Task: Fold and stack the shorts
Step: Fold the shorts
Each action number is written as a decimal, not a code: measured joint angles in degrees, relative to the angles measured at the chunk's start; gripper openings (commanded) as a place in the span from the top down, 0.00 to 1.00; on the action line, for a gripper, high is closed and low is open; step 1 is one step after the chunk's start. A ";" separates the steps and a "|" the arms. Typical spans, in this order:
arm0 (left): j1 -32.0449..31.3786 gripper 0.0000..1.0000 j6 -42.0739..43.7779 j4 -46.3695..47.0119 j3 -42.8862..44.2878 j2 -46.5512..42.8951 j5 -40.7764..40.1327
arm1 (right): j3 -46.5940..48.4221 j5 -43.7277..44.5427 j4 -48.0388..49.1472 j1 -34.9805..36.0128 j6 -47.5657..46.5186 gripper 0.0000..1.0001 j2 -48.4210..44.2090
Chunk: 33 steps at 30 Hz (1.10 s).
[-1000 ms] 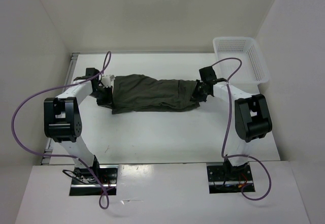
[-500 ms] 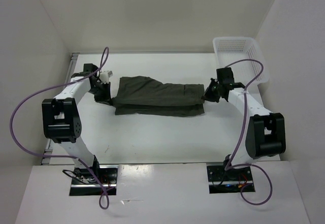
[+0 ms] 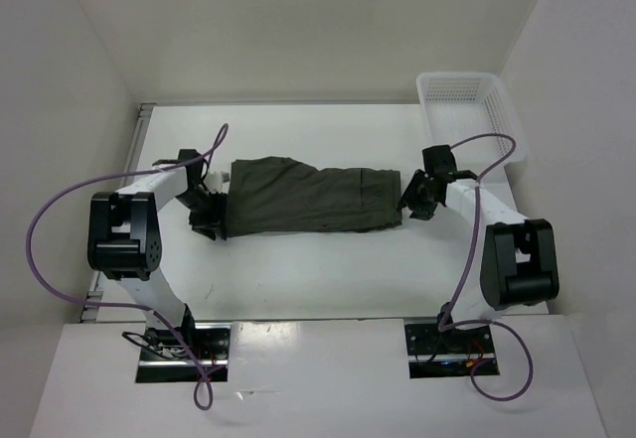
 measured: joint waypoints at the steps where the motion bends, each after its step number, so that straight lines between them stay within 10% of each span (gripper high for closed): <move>1: 0.48 0.56 0.00 -1.03 0.96 0.00 -0.17 | 0.15 0.59 -0.79 -0.02 -0.02 0.51 -1.38; 11: 2.56 0.54 -0.02 -1.73 18.58 -1.22 -1.51 | 9.79 7.74 -2.60 10.86 -0.44 0.80 -6.82; 24: -8.46 0.54 -0.07 4.31 3.08 2.54 -3.34 | 0.81 1.20 3.76 14.08 6.03 0.98 8.20; 29: -8.35 0.54 -0.20 5.03 2.78 2.67 -3.87 | 0.83 0.72 5.05 12.31 6.40 0.91 8.39; 33: -8.74 0.54 -0.20 4.68 2.99 2.62 -3.78 | 0.85 1.09 4.61 11.93 6.64 0.53 6.16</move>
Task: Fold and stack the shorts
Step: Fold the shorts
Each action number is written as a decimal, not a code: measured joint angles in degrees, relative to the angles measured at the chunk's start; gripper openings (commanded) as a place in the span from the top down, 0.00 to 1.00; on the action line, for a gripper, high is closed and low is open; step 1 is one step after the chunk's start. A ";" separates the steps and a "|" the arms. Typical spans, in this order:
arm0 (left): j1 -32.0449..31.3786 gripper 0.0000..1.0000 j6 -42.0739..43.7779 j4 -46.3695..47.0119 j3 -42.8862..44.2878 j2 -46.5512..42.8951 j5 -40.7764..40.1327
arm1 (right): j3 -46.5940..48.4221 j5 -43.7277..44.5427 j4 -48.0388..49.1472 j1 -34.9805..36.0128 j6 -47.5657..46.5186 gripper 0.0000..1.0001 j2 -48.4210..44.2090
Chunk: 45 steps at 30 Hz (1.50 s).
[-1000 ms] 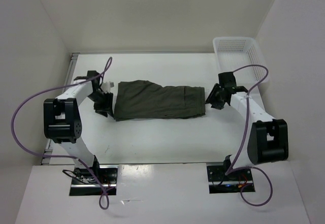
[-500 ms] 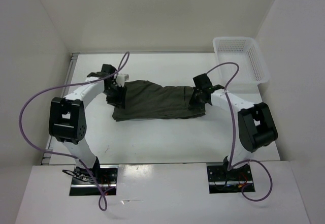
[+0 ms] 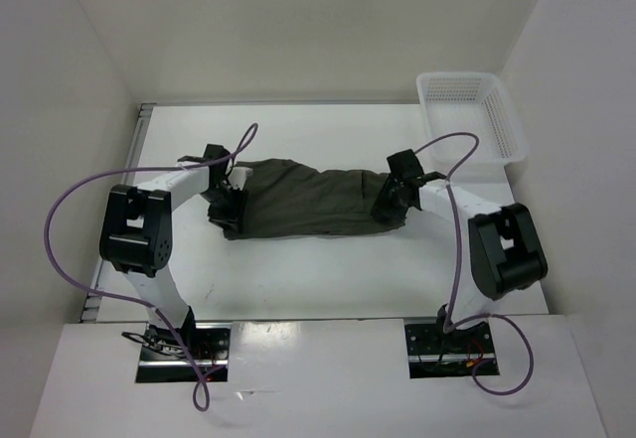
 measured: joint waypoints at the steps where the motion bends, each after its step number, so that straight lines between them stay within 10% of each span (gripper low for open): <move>1: -0.11 0.54 0.02 -0.44 0.39 0.00 0.22 | -0.02 0.83 -0.70 -0.02 0.44 0.50 -1.95; 9: 1.07 0.42 0.26 -1.05 14.40 0.00 1.42 | -4.76 5.51 -2.23 -3.96 7.34 0.37 -22.58; 27: 2.56 0.38 0.17 18.08 26.64 17.57 -5.95 | -11.30 1.40 5.49 -8.02 12.04 0.19 -10.27; 35: 2.58 0.89 0.35 19.45 26.38 18.86 -6.97 | -10.84 -1.51 8.46 -9.27 12.41 0.46 -6.16; 45: 2.54 0.86 0.09 20.70 26.88 20.65 -12.92 | -10.97 -4.20 9.60 -11.52 12.37 0.98 -5.49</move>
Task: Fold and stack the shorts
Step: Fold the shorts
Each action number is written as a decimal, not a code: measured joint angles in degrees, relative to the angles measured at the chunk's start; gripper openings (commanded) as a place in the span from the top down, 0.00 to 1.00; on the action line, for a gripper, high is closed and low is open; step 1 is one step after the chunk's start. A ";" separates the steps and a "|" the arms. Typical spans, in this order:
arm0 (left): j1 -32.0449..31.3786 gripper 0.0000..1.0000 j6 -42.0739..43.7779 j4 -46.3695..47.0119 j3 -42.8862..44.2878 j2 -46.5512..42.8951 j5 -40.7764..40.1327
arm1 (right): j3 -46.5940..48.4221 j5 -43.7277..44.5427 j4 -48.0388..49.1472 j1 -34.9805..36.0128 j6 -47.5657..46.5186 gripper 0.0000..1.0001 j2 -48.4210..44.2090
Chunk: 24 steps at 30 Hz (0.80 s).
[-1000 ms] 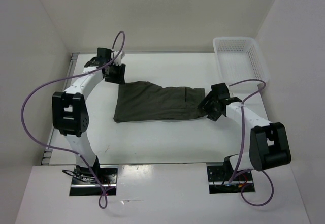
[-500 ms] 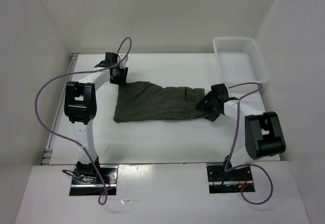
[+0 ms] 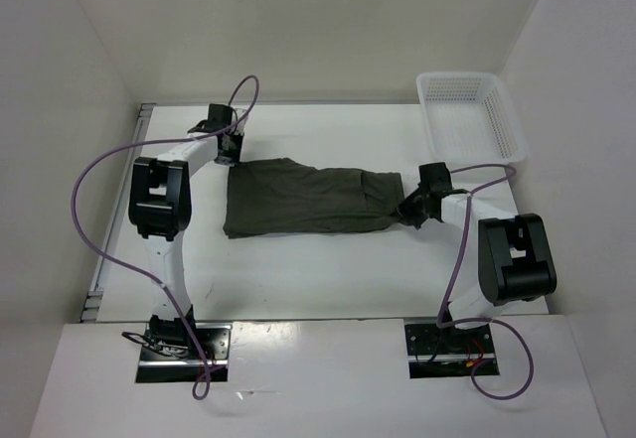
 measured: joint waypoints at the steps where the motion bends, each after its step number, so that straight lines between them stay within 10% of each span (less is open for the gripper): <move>1: 0.02 0.83 -0.02 0.00 0.17 0.15 -0.42 | 0.00 -0.17 0.09 -0.11 -0.07 0.98 0.00; 10: 0.22 0.41 0.20 -0.35 0.55 0.17 -0.94 | 0.17 -0.46 0.55 -0.26 -2.49 1.00 -0.11; 24: 0.02 0.36 0.13 -4.15 -10.86 -11.26 2.54 | 7.30 4.70 -4.24 0.02 -10.67 1.00 -1.77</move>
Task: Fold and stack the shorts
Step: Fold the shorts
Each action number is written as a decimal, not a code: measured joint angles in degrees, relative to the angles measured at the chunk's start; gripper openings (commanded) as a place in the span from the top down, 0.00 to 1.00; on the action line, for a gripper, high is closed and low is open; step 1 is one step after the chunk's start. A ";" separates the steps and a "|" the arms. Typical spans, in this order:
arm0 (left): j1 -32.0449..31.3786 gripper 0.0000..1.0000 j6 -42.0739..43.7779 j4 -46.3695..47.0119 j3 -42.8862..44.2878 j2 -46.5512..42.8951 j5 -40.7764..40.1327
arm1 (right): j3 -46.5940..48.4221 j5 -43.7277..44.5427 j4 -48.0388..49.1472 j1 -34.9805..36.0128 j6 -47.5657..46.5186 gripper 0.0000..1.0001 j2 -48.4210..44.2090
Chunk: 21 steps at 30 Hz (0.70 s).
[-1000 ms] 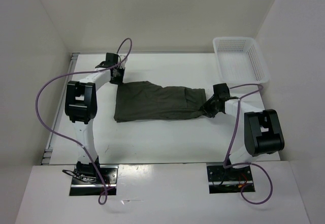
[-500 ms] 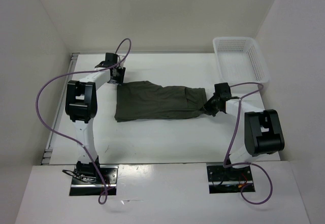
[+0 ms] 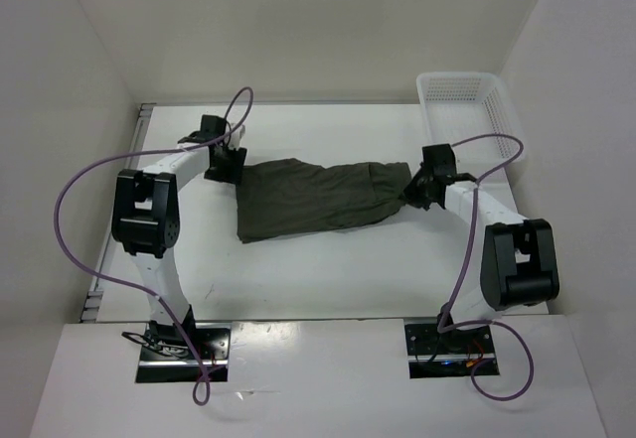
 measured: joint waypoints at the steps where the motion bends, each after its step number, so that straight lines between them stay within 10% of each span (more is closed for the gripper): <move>1: 0.00 0.36 -0.02 -0.39 -1.75 0.15 0.70 | 1.68 1.57 -1.09 0.42 -0.94 1.00 -0.24; 11: -1.55 0.37 0.07 -0.90 -0.68 3.04 6.23 | 26.21 18.56 -7.69 17.86 -16.79 1.00 2.99; 21: -3.04 0.70 -0.13 -1.20 5.68 7.80 10.71 | 54.03 22.56 -11.39 41.62 -36.63 1.00 31.98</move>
